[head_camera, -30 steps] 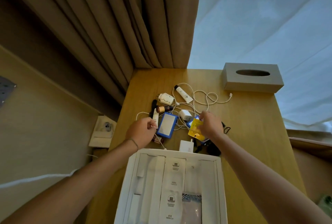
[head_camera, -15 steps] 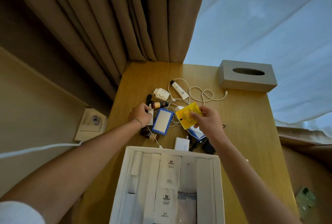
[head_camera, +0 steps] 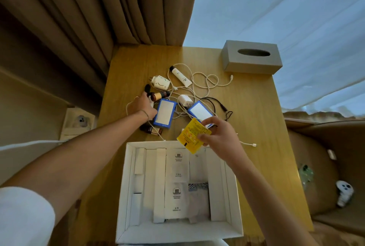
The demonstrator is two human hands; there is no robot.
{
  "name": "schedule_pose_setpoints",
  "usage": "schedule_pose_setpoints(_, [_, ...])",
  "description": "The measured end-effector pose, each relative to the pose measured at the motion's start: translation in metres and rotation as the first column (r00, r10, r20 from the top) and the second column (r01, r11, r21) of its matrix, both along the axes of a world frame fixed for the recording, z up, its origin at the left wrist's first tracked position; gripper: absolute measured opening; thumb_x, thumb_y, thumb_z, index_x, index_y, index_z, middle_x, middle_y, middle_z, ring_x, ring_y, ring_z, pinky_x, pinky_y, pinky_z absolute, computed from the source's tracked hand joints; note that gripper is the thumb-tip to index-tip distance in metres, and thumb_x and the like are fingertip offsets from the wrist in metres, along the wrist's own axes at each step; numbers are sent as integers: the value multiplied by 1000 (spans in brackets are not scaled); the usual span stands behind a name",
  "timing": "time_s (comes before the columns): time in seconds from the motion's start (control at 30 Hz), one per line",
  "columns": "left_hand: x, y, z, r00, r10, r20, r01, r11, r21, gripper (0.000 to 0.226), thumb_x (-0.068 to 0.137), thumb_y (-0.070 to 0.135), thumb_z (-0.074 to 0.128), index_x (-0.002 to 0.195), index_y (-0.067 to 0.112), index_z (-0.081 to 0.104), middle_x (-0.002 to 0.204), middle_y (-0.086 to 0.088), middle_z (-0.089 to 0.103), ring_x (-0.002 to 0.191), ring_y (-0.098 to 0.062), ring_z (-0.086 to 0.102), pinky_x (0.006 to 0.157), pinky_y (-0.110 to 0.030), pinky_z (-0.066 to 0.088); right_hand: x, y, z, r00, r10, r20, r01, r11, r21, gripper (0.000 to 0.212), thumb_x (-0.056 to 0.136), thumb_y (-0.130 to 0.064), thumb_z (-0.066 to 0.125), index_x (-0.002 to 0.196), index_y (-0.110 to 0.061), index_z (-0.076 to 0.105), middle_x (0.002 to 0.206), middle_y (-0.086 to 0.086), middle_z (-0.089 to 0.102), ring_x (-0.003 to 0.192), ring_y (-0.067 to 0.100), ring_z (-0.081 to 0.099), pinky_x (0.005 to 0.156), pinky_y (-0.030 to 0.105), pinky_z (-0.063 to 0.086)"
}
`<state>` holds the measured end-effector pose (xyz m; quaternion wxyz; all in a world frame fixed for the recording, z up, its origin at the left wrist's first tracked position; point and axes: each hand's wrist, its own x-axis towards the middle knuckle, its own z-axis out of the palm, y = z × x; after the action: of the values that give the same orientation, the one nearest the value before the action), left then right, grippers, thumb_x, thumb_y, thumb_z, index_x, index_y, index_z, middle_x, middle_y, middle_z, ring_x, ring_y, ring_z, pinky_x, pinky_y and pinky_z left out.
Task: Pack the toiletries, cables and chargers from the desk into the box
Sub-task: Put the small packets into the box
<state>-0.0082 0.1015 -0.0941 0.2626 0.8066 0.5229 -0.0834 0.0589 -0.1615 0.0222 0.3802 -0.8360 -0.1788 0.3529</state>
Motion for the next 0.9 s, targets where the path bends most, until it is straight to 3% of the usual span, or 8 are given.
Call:
schedule_pose_setpoints(0.1, [-7, 3, 1, 998, 47, 50, -43, 995, -93, 63, 80, 27, 79, 134, 15, 49, 129, -12, 60, 114, -31, 60, 79, -35, 47, -10, -12, -3, 995, 57, 83, -55, 998, -32, 17, 87, -10, 73, 94, -24, 66, 97, 0, 73, 81, 16, 72, 75, 42, 62])
schedule_pose_setpoints(0.17, [-13, 6, 4, 995, 65, 76, -52, 987, -152, 60, 82, 30, 75, 133, 13, 49, 127, -13, 60, 112, -30, 60, 81, -39, 51, -16, -18, -5, 985, 90, 150, -78, 993, -84, 10, 91, -13, 68, 96, -22, 69, 90, -2, 72, 82, 18, 70, 76, 45, 61])
schedule_pose_setpoints(0.27, [-25, 9, 10, 980, 128, 154, -87, 964, -250, 59, 83, 29, 72, 134, 14, 46, 124, -13, 59, 100, -27, 59, 71, -37, 49, -22, -24, -8, 956, 153, 251, -111, 978, -174, 13, 93, -20, 65, 102, -24, 74, 84, -10, 70, 74, 11, 65, 65, 35, 56])
schedule_pose_setpoints(0.4, [-36, 9, 28, 937, 206, 282, -119, 947, -298, 64, 83, 25, 73, 137, 19, 39, 121, -11, 58, 93, -24, 57, 70, -36, 47, -35, -27, -19, 865, 336, 372, -209, 916, -341, 19, 91, -20, 66, 108, -27, 71, 93, -5, 72, 82, 17, 65, 66, 31, 54])
schedule_pose_setpoints(0.57, [-52, -3, 61, 830, 309, 464, -132, 918, -375, 66, 81, 15, 71, 137, 21, 37, 116, -10, 56, 82, -16, 58, 64, -30, 46, -47, -27, -39, 772, 449, 449, -247, 863, -440, 12, 86, -15, 59, 92, -24, 64, 88, -3, 71, 74, 20, 62, 62, 34, 55])
schedule_pose_setpoints(0.7, [-71, -28, 87, 719, 401, 568, -150, 887, -437, 70, 86, 6, 66, 143, 28, 32, 119, -8, 51, 92, -18, 58, 62, -26, 45, -51, -28, -52, 696, 502, 514, -262, 843, -470, 14, 85, -13, 61, 92, -18, 72, 87, 3, 74, 67, 25, 65, 55, 28, 42])
schedule_pose_setpoints(0.77, [-84, -42, 97, 689, 392, 610, -116, 890, -440, 75, 86, 2, 64, 145, 34, 31, 119, -2, 47, 90, -16, 56, 62, -23, 46, -51, -29, -56, 645, 546, 535, -265, 816, -513, 20, 87, -11, 62, 101, -16, 74, 94, 4, 75, 72, 26, 69, 55, 30, 45])
schedule_pose_setpoints(0.9, [-108, -69, 113, 679, 349, 646, -45, 898, -438, 60, 91, 10, 61, 138, 39, 36, 109, 4, 51, 87, -15, 59, 60, -23, 47, -53, -29, -59, 480, 726, 492, -320, 667, -673, 24, 88, -7, 63, 108, -15, 73, 92, 3, 72, 74, 23, 70, 55, 31, 44])
